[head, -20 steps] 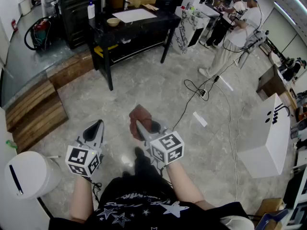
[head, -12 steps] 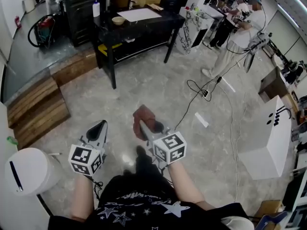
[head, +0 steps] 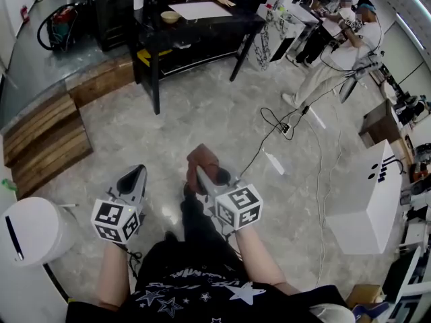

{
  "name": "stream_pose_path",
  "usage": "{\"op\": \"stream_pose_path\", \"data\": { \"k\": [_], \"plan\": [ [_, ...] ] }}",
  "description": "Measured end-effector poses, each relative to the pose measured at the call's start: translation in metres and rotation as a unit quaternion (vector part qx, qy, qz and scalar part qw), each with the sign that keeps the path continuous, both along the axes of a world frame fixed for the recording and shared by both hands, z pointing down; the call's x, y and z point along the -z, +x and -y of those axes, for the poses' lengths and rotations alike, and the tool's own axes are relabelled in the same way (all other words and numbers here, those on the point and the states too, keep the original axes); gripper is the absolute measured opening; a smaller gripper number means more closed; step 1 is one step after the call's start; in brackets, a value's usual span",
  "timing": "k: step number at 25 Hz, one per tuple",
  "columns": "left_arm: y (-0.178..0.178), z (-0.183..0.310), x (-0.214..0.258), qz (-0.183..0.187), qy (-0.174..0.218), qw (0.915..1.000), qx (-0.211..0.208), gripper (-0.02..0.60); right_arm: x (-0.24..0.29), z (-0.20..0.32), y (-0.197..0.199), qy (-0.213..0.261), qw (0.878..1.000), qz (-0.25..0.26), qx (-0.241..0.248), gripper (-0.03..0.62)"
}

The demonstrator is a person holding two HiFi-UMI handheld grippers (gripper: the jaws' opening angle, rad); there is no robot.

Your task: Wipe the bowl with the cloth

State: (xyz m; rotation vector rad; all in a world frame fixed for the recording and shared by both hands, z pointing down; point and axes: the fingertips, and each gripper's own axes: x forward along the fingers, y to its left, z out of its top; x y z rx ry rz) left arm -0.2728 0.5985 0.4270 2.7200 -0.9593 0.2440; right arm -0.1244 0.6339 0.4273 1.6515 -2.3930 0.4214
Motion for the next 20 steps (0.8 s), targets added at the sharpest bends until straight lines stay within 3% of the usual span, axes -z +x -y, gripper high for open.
{"op": "stream_pose_path", "data": {
  "k": [7,12,20],
  "plan": [
    [0.014,0.042,-0.025,0.014,-0.023,0.9996,0.007,0.008,-0.033,0.057,0.021,-0.024,0.999,0.02,0.003,0.067],
    [0.041,0.11,-0.041,0.02,-0.053,0.9981,0.027,0.008,-0.047,0.129,0.055,-0.039,0.999,0.032,0.011,0.068],
    [0.102,0.236,-0.022,0.041,-0.037,0.9981,0.025,0.008,-0.021,0.272,0.116,-0.025,0.999,0.035,0.017,0.068]
  ]
}}
